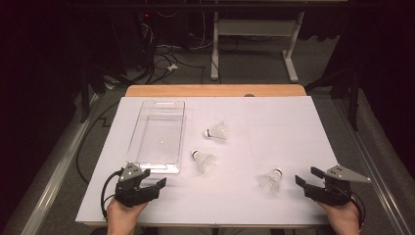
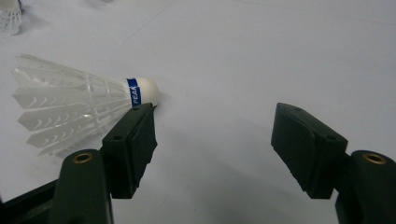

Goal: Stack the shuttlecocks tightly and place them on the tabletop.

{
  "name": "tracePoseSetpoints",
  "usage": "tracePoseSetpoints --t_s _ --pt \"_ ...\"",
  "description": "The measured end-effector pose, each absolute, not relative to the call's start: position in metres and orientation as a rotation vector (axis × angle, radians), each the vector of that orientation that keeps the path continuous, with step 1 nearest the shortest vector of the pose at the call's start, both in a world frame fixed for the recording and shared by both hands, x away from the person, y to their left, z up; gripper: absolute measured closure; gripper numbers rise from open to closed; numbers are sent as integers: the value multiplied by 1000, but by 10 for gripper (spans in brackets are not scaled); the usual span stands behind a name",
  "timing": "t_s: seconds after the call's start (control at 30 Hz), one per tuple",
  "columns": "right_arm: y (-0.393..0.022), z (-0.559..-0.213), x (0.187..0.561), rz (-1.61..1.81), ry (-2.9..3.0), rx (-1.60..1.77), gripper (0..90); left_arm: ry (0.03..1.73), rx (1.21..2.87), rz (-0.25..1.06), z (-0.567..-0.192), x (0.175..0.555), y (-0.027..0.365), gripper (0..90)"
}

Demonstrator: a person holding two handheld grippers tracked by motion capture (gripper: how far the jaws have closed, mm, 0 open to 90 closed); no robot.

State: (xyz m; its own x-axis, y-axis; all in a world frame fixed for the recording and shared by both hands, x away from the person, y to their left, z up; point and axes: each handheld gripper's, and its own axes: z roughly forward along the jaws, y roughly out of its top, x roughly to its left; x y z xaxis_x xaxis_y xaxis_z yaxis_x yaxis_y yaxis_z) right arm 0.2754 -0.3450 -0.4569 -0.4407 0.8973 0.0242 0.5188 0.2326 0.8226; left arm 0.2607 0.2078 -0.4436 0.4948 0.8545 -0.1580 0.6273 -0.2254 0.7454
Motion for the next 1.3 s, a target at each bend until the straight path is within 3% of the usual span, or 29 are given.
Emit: tracePoseSetpoints --t_s 0.7,1.3 --pt "-345 -457 276 1089 2052 1297 310 1289 1853 472 -447 259 240 314" --pt "-341 -452 274 1107 2032 1287 330 1294 1831 492 -450 259 244 317"
